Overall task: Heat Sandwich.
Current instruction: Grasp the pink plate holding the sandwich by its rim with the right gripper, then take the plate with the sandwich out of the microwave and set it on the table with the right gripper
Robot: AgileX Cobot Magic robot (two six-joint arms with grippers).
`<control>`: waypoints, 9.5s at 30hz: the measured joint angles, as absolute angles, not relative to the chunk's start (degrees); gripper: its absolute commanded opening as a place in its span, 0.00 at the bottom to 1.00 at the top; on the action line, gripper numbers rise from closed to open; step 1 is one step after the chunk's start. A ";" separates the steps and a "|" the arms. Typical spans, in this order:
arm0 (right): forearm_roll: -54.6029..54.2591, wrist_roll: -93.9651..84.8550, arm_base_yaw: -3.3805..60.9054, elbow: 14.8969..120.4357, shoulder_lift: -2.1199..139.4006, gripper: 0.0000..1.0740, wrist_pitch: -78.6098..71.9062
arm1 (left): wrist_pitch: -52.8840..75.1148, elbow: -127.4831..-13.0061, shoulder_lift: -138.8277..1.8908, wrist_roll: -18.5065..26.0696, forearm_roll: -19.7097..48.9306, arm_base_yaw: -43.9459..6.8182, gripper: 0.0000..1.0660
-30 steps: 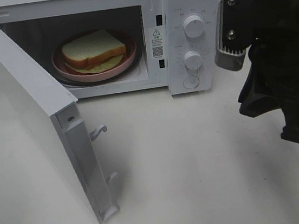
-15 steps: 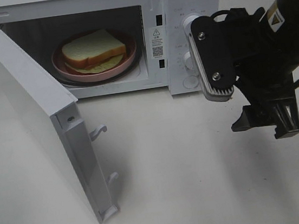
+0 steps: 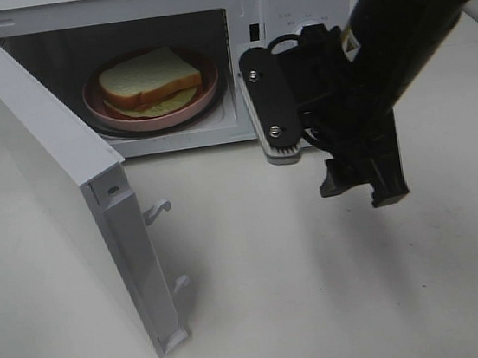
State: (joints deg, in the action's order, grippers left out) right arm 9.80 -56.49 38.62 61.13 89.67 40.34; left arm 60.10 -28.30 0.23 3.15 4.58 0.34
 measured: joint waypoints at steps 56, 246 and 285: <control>5.10 -56.49 37.93 109.61 129.77 0.66 42.34 | 60.10 -28.30 0.23 3.15 4.13 0.34 0.72; 13.69 -64.29 41.71 120.61 136.19 0.00 60.45 | 60.10 -28.30 0.23 9.40 8.08 0.34 0.72; 17.59 -59.07 52.08 95.40 113.27 0.00 57.41 | 60.10 -28.30 0.23 9.40 8.08 0.34 0.72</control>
State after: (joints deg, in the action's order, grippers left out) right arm 17.59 -59.07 52.08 95.40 113.27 57.41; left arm 60.10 -28.30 0.23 9.40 8.08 0.34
